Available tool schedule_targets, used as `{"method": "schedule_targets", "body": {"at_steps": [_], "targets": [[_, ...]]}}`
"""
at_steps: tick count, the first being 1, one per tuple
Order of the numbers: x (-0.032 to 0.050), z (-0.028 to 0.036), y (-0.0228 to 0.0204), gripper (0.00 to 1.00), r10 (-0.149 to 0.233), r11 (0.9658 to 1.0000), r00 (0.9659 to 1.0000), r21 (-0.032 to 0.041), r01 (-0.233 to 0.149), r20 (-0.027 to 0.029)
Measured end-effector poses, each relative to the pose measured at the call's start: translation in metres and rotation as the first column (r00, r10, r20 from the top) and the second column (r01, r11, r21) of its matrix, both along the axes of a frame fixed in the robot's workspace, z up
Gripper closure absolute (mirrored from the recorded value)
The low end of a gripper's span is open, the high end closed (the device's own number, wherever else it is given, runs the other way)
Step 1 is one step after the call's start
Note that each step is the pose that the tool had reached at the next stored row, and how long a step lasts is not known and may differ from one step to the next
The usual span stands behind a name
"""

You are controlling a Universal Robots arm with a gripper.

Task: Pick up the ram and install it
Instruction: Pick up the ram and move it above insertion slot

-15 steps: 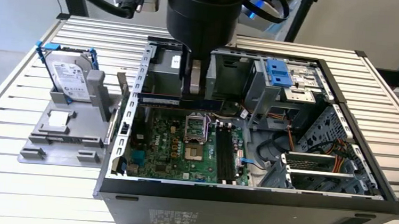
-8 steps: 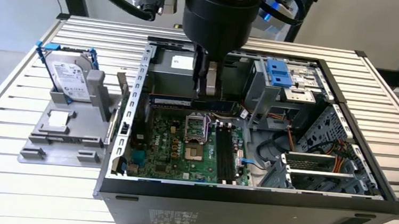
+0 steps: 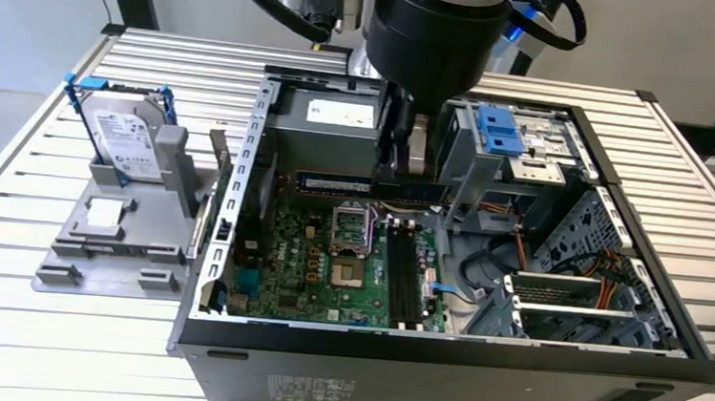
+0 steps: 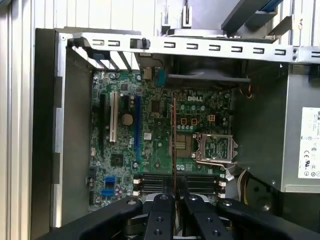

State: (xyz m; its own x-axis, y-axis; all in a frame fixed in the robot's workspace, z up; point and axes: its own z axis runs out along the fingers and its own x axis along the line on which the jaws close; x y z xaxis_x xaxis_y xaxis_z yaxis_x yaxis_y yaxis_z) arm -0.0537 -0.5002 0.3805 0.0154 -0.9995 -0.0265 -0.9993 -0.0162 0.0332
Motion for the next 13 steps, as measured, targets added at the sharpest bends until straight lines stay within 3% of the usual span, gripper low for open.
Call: {"method": "schedule_targets", "body": {"at_steps": [9, 13], "targets": [[0.0163, -0.0001, 0.0003, 1.00, 0.000, 1.0000, 1.0000, 0.0000, 0.000, 0.0010], [0.0280, -0.0001, 0.0006, 1.00, 0.000, 1.0000, 1.0000, 0.0000, 0.000, 0.0010]]}}
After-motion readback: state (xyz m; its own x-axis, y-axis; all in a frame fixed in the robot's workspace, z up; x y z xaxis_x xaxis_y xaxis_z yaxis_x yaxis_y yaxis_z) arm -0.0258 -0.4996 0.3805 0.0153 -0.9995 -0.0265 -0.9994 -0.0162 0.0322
